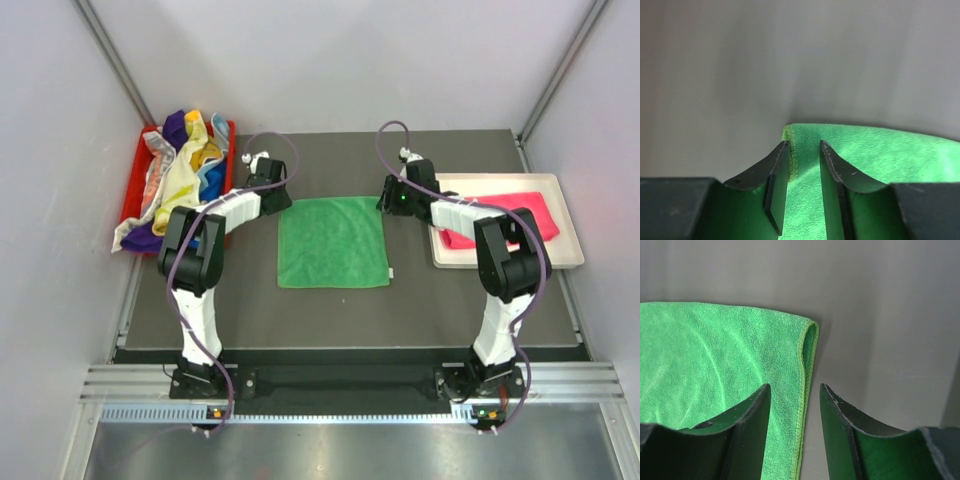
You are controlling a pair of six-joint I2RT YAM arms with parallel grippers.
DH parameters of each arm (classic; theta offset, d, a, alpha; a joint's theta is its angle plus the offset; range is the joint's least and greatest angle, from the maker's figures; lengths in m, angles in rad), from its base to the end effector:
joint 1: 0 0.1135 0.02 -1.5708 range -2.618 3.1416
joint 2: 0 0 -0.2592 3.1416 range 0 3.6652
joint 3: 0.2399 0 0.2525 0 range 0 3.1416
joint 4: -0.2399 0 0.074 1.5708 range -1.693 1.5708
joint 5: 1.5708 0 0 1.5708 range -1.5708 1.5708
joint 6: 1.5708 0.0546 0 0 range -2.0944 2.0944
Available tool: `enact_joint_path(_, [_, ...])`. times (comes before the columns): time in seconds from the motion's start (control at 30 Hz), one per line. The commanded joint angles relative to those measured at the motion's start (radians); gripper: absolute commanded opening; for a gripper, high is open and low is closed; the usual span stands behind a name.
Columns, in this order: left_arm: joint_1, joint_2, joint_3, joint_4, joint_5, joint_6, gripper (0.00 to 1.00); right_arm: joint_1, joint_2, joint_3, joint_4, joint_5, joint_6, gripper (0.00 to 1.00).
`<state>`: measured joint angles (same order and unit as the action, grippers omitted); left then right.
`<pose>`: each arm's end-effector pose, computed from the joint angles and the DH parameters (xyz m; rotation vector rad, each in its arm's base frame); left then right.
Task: Fold and stack the towels
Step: Fold the towel
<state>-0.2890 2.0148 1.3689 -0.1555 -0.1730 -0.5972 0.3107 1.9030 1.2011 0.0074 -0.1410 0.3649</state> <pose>0.4361 -0.1199 0.1561 -0.4454 2.3261 -0.2254 0.4061 0.1384 0.1640 -0.0138 2.3098 0.5123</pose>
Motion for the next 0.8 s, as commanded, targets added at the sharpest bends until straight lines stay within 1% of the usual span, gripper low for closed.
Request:
enact_joint_path(0.0, [0.008, 0.005, 0.044, -0.027, -0.003, -0.024, 0.36, -0.012, -0.005, 0.038, 0.042, -0.014, 0.011, 0.44])
enact_joint_path(0.3, [0.014, -0.010, 0.033, -0.029, 0.009, -0.032, 0.35, -0.012, -0.036, -0.008, 0.042, -0.002, 0.016, 0.43])
enact_joint_path(0.47, [0.014, -0.048, 0.006, -0.016, -0.005, -0.030, 0.42, -0.009, -0.073, -0.049, 0.055, 0.001, 0.017, 0.43])
enact_joint_path(0.57, [0.014, -0.057, 0.004, -0.015, 0.006, -0.029, 0.44, -0.010, -0.091, -0.057, 0.057, -0.002, 0.022, 0.43])
enact_joint_path(0.77, [0.017, -0.039, 0.012, -0.003, 0.038, -0.053, 0.41, 0.014, -0.127, -0.067, 0.037, -0.003, 0.029, 0.43])
